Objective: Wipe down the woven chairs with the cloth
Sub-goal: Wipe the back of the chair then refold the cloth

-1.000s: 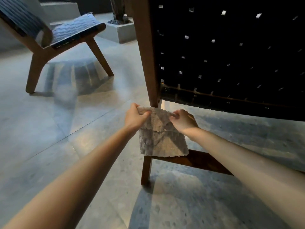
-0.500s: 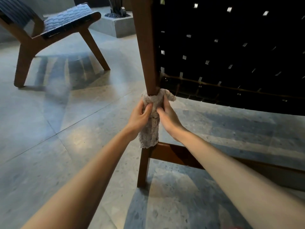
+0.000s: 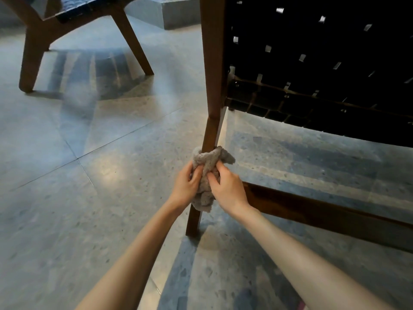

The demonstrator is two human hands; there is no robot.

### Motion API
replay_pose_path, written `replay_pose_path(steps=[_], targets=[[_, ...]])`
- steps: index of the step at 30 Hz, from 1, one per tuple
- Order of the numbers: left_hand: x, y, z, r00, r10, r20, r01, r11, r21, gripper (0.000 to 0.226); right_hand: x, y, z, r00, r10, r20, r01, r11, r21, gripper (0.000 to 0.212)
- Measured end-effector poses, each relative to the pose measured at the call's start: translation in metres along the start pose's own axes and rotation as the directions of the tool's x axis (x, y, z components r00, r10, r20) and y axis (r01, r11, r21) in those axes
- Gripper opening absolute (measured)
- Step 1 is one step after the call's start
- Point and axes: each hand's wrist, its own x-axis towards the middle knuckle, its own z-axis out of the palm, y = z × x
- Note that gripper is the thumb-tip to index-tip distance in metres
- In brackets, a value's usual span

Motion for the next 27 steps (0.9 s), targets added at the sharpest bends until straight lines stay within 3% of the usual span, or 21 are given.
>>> replay_pose_path(steps=[5, 9, 13, 19, 24, 27], targets=[[0.005, 0.007, 0.002, 0.996, 0.05, -0.078, -0.047, 0.998, 0.034, 0.02, 0.006, -0.008, -0.009, 0.999, -0.035, 0.018, 0.037, 0.988, -0.147, 0.036], [-0.005, 0.002, 0.004, 0.988, 0.081, -0.131, -0.07, 0.994, 0.085, 0.021, -0.012, -0.007, -0.008, 0.984, -0.149, -0.098, 0.118, 0.955, -0.274, 0.027], [-0.03, -0.017, 0.001, 0.974, 0.101, -0.203, -0.073, 0.988, 0.139, 0.023, -0.039, -0.009, -0.004, 0.957, -0.219, -0.192, 0.167, 0.953, -0.252, 0.029], [-0.057, -0.044, -0.008, 0.984, 0.079, -0.161, -0.039, 0.971, 0.237, 0.036, -0.073, 0.002, 0.027, 0.992, 0.027, -0.122, -0.051, 0.98, -0.193, 0.02], [-0.06, -0.061, -0.007, 0.995, -0.055, -0.083, 0.073, 0.972, 0.221, 0.03, -0.074, 0.011, 0.032, 0.99, 0.078, -0.121, -0.098, 0.981, -0.167, 0.021], [-0.059, -0.062, -0.007, 0.998, -0.042, -0.053, 0.053, 0.973, 0.224, 0.03, -0.08, 0.018, 0.034, 0.987, 0.1, -0.128, -0.116, 0.985, -0.126, 0.017]])
